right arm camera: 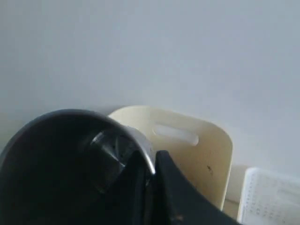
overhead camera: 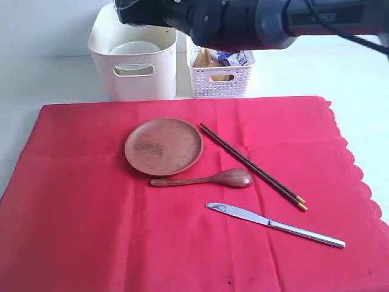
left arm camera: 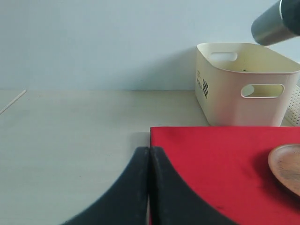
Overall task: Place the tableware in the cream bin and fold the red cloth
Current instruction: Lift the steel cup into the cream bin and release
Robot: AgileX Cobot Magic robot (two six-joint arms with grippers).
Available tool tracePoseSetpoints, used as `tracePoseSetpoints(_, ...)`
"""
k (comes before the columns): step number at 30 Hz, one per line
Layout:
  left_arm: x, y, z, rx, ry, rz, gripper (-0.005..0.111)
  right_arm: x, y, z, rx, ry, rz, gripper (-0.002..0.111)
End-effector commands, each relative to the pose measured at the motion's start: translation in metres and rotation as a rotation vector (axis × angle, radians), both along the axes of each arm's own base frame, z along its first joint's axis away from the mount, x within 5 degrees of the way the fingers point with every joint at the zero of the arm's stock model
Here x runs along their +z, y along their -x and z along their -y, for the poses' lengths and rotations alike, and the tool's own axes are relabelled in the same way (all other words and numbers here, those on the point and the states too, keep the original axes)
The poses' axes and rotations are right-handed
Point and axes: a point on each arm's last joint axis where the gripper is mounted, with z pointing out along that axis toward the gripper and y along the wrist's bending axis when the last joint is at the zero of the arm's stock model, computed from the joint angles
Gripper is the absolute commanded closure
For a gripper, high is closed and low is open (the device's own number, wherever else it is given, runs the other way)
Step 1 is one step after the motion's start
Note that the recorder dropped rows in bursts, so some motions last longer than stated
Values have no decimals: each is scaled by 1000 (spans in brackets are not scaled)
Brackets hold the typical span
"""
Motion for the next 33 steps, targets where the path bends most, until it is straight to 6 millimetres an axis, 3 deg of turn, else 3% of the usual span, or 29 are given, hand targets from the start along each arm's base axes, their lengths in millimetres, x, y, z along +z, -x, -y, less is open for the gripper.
tracePoseSetpoints(1,2,1,0,-4,2,12,106,-19,-25,-8,28,27,-90,108)
tracePoseSetpoints(10,2,1,0,-4,2,12,106,-46,-42,-16,55,61,-155,108)
tracePoseSetpoints(20,2,1,0,-4,2,12,106,-48,-41,-18,57,61,-159,73)
tracePoseSetpoints(23,2,1,0,-4,2,12,106,-47,-41,-18,62,65,-163,68)
tracePoseSetpoints(27,2,1,0,-4,2,12,106,-30,-37,-17,83,63,-164,64)
tracePoseSetpoints(33,2,1,0,-4,2,12,106,12,-20,-12,175,98,-221,63)
